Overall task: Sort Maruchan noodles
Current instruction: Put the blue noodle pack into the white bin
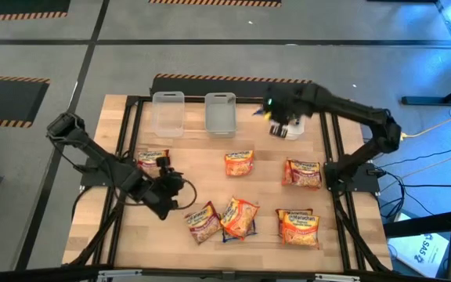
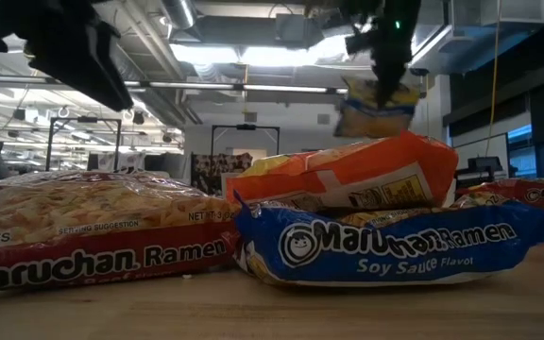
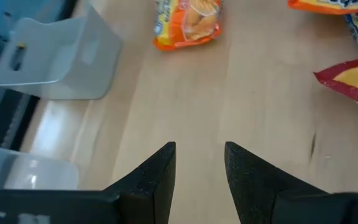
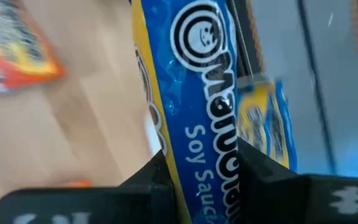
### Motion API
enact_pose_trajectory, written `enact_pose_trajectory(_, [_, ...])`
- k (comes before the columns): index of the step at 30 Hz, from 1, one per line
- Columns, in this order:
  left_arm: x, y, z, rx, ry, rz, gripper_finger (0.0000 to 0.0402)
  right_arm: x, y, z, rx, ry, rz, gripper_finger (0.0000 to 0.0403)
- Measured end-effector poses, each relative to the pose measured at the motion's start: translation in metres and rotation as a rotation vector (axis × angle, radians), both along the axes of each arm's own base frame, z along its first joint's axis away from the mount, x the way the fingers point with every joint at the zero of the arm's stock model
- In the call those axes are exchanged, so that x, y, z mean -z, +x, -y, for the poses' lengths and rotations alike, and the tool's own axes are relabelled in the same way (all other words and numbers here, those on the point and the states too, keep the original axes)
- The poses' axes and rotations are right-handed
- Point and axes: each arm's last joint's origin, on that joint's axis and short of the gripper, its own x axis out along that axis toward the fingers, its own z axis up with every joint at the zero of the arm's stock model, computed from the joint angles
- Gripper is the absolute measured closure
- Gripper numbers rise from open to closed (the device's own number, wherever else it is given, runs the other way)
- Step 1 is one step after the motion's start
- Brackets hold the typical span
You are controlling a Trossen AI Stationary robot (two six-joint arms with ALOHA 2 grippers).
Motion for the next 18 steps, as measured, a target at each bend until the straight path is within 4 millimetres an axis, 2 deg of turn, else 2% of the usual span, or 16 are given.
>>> enact_pose_trajectory(3, [0.006, 0.009, -0.005, 0.053, -0.060, 0.000, 0.0269, 0.011, -0.014, 0.024, 0.033, 0.045, -0.031, 0.0325])
enact_pose_trajectory(6, [0.018, 0.016, -0.008, 0.142, -0.162, 0.012, 0.0269, 0.021, -0.025, 0.037, 0.028, 0.107, -0.056, 0.0325])
enact_pose_trajectory(12, [0.041, 0.023, -0.015, 0.247, -0.325, 0.134, 0.0269, 0.043, -0.038, 0.050, 0.013, 0.149, -0.106, 0.0325])
enact_pose_trajectory(18, [0.044, 0.024, -0.018, 0.223, -0.357, 0.187, 0.0269, 0.065, -0.049, 0.061, 0.036, 0.168, -0.134, 0.0325])
